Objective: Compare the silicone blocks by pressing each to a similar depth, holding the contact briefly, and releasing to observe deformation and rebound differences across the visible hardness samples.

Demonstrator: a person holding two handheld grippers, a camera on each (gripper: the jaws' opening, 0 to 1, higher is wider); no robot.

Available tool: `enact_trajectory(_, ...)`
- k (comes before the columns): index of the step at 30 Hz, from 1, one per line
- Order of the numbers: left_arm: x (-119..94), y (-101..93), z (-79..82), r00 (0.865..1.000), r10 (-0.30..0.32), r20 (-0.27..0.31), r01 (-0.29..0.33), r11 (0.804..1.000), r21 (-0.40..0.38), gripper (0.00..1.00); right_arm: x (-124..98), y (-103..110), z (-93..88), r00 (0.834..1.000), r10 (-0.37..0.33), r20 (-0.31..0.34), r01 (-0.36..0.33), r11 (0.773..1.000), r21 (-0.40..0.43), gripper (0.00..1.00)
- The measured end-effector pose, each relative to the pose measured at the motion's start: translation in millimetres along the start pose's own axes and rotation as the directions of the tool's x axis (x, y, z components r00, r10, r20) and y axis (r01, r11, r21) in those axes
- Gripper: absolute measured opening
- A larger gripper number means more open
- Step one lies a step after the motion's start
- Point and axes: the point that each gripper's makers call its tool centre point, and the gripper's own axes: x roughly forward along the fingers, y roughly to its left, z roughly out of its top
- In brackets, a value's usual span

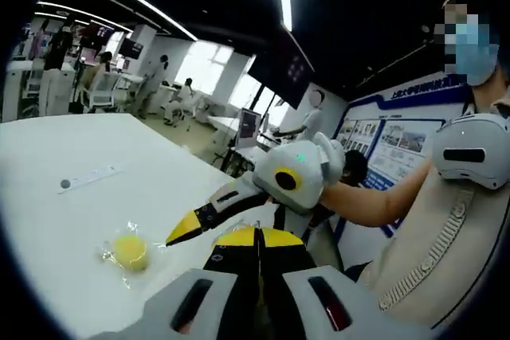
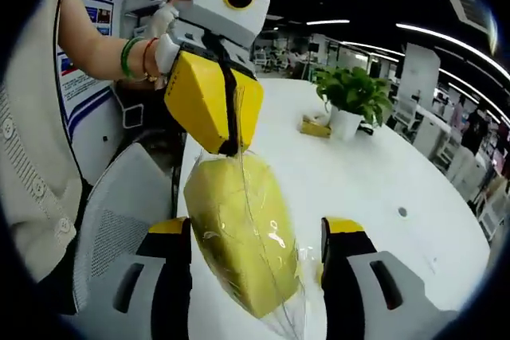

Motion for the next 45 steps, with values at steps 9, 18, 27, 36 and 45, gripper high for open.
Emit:
enact_trajectory(9, 2, -12.2, -3.9, 0.999, -0.022, -0.034, 0.023, 0.998, 0.056, 0.00, 2, 8, 6.2, 0.999, 0.037, 0.033, -0.036, 0.998, -0.053, 0.41)
enact_trajectory(18, -2, -13.1, -12.7, 0.998, -0.001, -0.056, 0.006, 0.996, 0.092, 0.00, 7, 14, 5.7, 1.000, 0.010, 0.018, -0.007, 0.989, -0.147, 0.24)
enact_trajectory(27, -3, -20.8, -14.5, 0.998, 0.001, -0.059, 0.008, 0.989, 0.147, 0.00, 6, 19, 9.0, 0.999, 0.003, 0.033, 0.002, 0.987, -0.158, 0.14)
enact_trajectory(36, -3, -20.4, -15.7, 0.999, 0.005, -0.053, 0.005, 0.984, 0.179, 0.00, 5, 24, 8.5, 1.000, 0.010, 0.026, -0.006, 0.990, -0.143, 0.11)
enact_trajectory(45, -2, -20.3, -14.5, 0.999, 0.009, -0.048, 0.001, 0.980, 0.197, 0.00, 5, 23, 7.7, 1.000, 0.006, 0.017, -0.004, 0.992, -0.123, 0.10)
